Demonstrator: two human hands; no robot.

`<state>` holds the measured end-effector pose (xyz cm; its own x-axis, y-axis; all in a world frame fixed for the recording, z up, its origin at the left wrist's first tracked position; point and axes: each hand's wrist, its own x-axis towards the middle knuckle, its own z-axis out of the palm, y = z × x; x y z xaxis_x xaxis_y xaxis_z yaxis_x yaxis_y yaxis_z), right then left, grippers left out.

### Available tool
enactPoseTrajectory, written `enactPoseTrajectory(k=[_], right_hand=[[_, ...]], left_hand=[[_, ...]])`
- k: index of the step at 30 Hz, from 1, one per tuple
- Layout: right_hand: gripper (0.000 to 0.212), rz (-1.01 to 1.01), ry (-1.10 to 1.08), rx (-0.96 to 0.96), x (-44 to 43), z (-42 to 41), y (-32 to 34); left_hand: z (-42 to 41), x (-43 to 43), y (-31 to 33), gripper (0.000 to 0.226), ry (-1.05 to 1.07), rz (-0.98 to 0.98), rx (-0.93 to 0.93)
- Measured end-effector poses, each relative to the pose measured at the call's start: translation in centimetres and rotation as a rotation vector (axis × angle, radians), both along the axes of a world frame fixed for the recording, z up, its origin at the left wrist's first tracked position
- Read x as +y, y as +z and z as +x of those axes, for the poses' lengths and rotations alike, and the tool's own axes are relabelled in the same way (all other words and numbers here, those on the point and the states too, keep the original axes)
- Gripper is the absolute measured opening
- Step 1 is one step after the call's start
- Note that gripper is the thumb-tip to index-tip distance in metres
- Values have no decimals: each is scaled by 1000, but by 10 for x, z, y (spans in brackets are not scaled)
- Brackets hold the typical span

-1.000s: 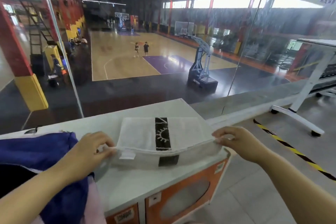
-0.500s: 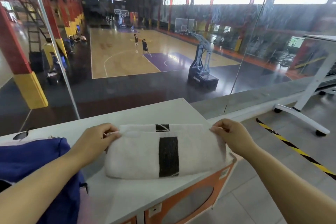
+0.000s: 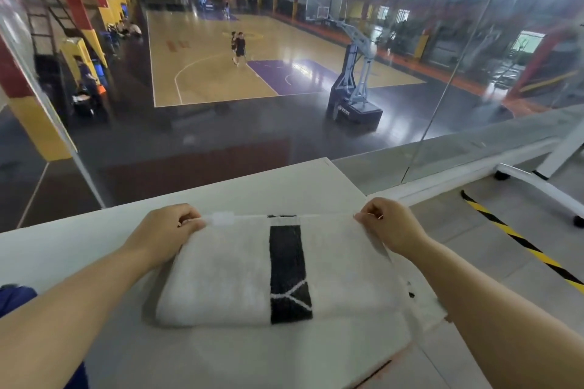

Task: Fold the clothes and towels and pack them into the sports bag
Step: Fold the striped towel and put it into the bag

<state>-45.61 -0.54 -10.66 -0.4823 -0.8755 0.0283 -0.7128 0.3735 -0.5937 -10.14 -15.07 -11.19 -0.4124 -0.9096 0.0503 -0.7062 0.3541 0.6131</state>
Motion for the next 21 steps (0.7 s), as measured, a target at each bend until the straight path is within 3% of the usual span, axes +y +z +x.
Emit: enactPoseTrajectory(k=[5,10,13,15,17,21], right_hand=[[18,51,-14,31,-8,-3,-14],[21,94,-58,71,-7,4,-9],[31,83,-88,197,2,17,0],[33,12,-48,271,12,33,7],[28,-47,42,283,26,56,12],[32,72,261,264,55,110,17]], left_hand=[[-5,-9,-9,14,-6,-30,-45],[-11,-11,-11,6,-23,-193,-98],[-17,-2,-9,41,-109,-242,-145],[-21,2,-10,54,-237,-184,-267],[-22,6,-13,52,-306,-97,-339],[-20,13,-7,46,-253,-37,-412]])
